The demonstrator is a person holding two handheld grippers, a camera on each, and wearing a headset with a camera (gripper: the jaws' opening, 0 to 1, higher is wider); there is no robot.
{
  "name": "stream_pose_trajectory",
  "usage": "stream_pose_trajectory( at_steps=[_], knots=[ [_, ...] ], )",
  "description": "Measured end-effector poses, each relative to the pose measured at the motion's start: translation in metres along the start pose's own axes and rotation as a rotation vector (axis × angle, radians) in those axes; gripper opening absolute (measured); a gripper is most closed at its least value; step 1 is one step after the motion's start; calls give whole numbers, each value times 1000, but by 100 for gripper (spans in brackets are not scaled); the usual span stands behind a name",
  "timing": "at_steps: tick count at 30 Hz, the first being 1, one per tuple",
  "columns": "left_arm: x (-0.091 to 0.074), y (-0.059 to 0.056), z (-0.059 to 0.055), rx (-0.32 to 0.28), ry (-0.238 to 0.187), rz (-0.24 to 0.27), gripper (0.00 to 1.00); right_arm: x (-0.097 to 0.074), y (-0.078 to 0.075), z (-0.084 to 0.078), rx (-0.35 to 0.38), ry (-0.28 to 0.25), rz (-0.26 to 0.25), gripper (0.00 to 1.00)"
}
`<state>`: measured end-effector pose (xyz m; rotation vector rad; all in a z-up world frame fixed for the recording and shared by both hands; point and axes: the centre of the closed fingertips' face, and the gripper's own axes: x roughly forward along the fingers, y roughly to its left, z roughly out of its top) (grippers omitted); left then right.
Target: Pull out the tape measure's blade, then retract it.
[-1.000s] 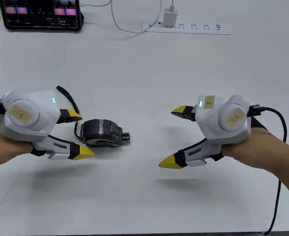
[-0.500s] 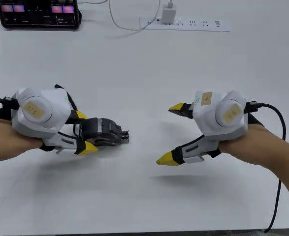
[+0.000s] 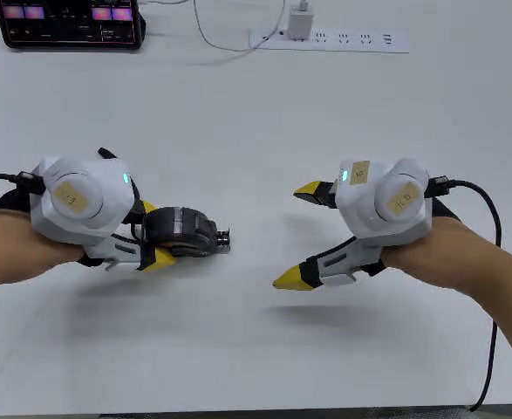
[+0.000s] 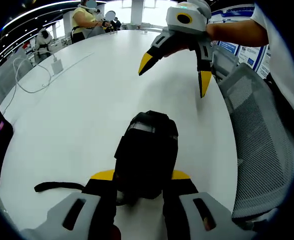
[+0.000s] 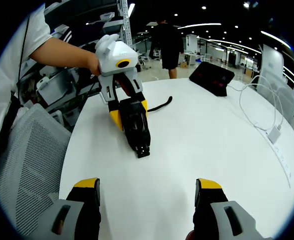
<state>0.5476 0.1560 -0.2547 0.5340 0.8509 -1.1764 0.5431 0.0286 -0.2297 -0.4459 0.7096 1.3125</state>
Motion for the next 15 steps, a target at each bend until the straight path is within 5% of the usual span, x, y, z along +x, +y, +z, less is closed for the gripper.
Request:
stream_pose_trajectory(
  at_steps=[15],
  knots=[
    [0,0,-1,26,23,5,30,24,2,10,-62,-17,37,62]
  ],
)
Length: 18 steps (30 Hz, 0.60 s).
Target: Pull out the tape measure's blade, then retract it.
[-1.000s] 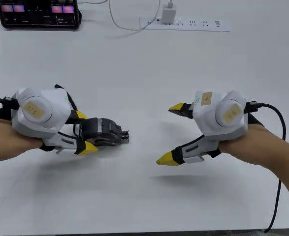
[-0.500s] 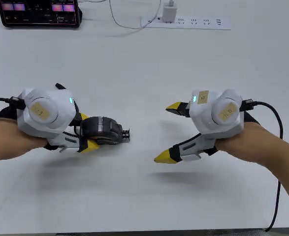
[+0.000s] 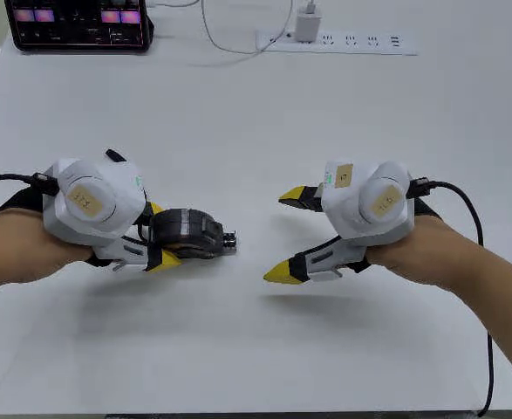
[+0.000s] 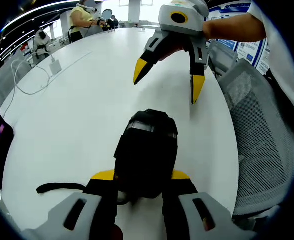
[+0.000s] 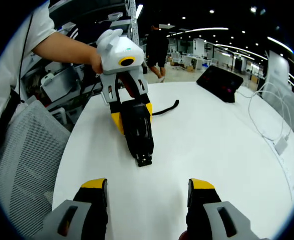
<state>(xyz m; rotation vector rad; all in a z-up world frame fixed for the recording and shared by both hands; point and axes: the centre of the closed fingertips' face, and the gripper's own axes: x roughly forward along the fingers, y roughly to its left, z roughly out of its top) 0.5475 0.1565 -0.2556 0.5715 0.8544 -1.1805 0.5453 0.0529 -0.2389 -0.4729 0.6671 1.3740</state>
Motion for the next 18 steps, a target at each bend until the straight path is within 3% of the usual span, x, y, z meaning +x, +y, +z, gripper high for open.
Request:
stream_pose_trajectory(
  at_steps=[18],
  knots=[
    [1,1,-1,16,25,8,29,30,-3,15,-65,-42,21,43]
  ],
)
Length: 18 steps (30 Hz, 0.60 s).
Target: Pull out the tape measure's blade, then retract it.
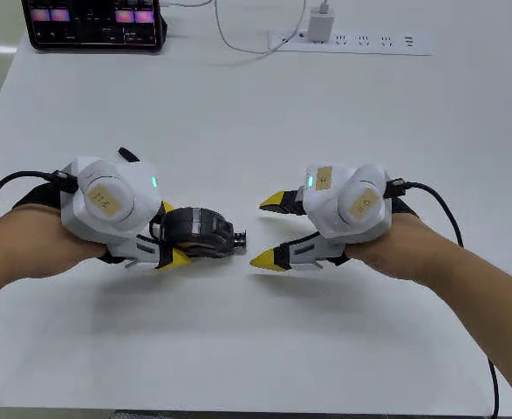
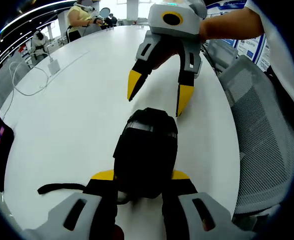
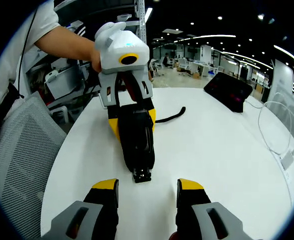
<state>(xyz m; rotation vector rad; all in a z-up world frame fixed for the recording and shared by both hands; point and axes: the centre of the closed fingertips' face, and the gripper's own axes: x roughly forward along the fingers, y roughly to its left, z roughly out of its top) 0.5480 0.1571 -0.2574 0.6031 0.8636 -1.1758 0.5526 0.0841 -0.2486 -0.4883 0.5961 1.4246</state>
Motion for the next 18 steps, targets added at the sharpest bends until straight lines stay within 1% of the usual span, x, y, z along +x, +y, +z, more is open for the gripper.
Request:
stream_pose_trajectory(
  at_steps=[9,11,12,18],
  knots=[
    [0,0,0,0,2,-4,29,13,3,-1,-20,1,23,36],
    [0,0,0,1,3,-5,29,14,3,0,-36,-1,24,33],
    [0,0,0,0,3,-6,29,15,3,0,-45,-2,23,30],
    [0,0,0,0,2,-9,29,20,5,-1,-48,-3,40,26]
  ],
)
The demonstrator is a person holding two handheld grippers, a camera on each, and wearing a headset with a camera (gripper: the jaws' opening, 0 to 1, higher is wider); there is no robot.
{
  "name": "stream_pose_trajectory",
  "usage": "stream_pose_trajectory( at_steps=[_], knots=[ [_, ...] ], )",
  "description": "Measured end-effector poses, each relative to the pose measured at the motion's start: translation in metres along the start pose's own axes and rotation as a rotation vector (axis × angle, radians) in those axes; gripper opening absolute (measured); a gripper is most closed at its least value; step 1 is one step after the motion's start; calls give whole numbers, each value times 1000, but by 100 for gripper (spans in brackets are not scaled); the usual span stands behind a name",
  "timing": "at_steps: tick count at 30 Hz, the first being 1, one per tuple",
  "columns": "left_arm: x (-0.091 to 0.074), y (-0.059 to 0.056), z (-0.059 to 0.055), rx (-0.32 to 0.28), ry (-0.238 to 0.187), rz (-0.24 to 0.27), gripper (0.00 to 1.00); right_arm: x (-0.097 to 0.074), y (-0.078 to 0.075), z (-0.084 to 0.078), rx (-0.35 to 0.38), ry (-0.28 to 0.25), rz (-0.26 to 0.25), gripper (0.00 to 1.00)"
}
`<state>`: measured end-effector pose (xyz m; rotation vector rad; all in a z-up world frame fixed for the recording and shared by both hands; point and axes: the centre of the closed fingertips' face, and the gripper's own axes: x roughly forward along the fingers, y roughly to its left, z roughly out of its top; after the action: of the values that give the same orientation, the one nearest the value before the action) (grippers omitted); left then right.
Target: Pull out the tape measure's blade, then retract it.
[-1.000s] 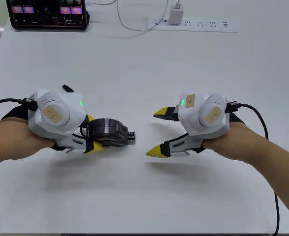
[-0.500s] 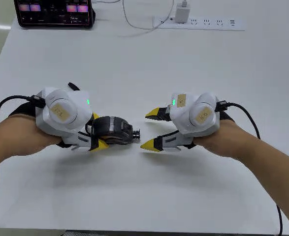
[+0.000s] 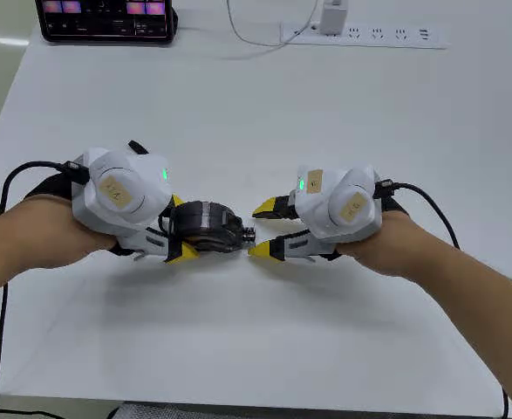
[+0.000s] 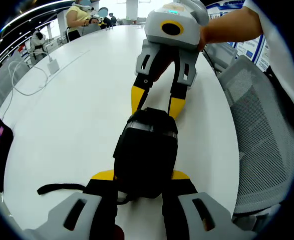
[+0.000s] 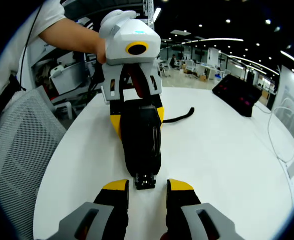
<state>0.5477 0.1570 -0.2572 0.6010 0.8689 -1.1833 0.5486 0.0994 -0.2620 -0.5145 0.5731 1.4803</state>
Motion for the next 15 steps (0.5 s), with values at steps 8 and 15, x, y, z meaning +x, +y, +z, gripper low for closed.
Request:
stream_pose_trajectory(
  at_steps=[8,15],
  knots=[
    [0,0,0,0,-2,0,29,6,2,1,-6,-5,10,22],
    [0,0,0,1,-3,-1,29,8,2,-1,2,-8,13,17]
  ],
)
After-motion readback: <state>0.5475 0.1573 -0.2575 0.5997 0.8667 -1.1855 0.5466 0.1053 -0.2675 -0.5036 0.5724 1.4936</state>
